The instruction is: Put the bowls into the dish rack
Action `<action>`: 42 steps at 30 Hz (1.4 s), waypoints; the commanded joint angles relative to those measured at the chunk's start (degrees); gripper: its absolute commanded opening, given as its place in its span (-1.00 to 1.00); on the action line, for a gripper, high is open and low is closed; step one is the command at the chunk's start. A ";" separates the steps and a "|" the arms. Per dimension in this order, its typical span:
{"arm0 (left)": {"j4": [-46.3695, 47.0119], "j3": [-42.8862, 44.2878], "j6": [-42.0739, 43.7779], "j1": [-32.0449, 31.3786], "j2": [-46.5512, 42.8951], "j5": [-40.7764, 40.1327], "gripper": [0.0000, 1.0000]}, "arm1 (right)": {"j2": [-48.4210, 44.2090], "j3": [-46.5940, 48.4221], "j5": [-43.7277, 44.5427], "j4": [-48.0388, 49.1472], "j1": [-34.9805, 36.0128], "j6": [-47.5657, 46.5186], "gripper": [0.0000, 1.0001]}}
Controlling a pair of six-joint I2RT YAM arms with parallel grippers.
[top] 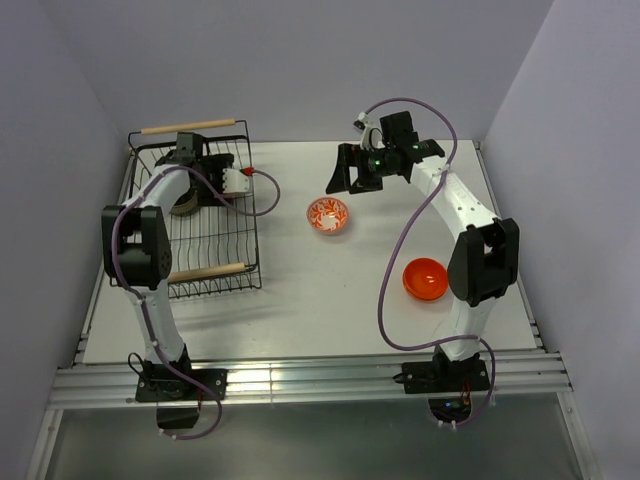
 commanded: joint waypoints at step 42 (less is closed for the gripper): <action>7.88 -20.94 -73.90 2.17 -45.09 30.06 0.89 | 20.34 8.54 24.80 -4.06 4.05 -2.86 0.18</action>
